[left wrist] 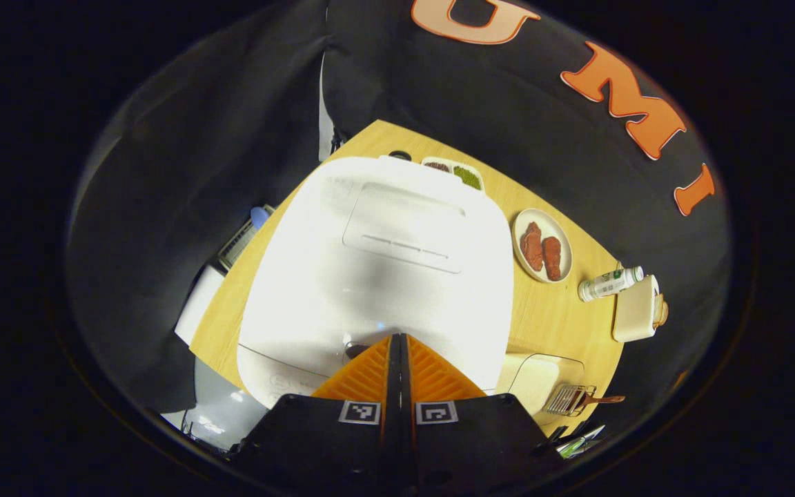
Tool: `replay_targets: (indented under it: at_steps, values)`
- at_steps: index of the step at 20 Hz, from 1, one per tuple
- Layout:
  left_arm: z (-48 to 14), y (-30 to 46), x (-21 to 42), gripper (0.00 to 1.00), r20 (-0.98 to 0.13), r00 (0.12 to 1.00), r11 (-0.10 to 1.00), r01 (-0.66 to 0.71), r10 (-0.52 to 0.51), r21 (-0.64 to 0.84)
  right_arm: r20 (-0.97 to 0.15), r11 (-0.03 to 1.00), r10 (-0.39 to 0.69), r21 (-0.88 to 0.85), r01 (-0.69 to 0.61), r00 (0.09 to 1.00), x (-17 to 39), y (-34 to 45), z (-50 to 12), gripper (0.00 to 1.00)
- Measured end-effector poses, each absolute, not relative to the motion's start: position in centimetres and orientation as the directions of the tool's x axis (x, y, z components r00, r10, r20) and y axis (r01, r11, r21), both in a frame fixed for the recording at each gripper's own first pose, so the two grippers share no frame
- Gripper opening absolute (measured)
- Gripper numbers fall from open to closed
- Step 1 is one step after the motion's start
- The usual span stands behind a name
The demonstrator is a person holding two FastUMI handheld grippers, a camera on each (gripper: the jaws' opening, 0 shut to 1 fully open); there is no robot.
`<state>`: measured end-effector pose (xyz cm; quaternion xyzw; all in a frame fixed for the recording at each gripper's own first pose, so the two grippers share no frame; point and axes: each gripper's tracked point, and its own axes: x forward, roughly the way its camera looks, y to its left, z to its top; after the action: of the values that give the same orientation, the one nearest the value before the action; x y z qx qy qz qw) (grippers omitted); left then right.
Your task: Close the left gripper, press the button to open the rice cooker; take a wooden spoon from the chopstick holder with the right hand, scoop a spoonful of rice and pour it into the rice cooker, then put the wooden spoon back into the chopstick holder.
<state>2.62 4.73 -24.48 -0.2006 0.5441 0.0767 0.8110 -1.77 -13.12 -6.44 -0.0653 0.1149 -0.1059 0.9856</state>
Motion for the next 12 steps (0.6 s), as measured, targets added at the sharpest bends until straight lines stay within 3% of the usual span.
replay_targets:
  at_steps: [8, 12]
  values:
    - [-23.3, 4.9, 3.0, 0.05, -0.894, 0.443, 0.924, -0.308, -0.072, -0.227, -0.267, 0.970, -0.230, -0.134, 0.201, 0.936, -2.2, -13.2, -8.3, 0.94]
    - [-17.2, 7.1, 5.7, 0.05, -0.778, 0.622, 0.971, -0.228, 0.091, -0.069, -0.290, 0.967, -0.246, -0.134, 0.215, 0.925, -2.5, -13.9, -8.9, 0.94]
